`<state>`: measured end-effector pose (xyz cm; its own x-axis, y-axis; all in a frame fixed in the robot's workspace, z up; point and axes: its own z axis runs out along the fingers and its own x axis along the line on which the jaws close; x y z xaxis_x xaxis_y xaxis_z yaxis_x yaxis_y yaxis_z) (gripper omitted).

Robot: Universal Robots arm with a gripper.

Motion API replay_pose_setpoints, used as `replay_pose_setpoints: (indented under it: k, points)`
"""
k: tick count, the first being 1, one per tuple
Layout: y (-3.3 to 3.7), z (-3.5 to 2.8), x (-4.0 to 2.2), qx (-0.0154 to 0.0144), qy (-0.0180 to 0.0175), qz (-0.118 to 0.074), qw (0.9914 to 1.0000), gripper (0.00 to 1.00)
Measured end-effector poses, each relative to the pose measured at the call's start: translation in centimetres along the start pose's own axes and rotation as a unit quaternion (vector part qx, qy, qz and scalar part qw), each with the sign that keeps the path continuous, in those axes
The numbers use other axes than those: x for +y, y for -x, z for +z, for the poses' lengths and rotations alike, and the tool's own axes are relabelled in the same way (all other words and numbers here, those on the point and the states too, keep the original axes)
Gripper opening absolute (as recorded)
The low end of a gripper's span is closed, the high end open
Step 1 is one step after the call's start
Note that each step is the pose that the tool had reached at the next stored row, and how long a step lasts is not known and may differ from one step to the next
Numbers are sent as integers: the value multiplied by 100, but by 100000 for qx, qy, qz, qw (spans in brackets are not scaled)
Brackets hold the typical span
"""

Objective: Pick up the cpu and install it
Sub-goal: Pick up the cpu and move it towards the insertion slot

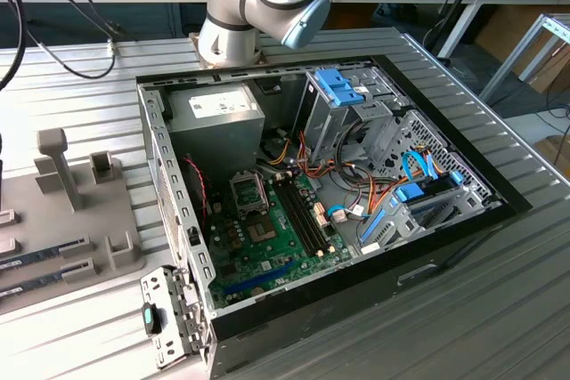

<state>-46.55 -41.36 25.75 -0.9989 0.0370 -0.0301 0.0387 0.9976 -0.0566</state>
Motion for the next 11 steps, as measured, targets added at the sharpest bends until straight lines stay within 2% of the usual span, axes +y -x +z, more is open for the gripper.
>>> replay_pose_setpoints:
  k: [11]
  points:
    - [13,-116,-6,60,600,12,99998,47]
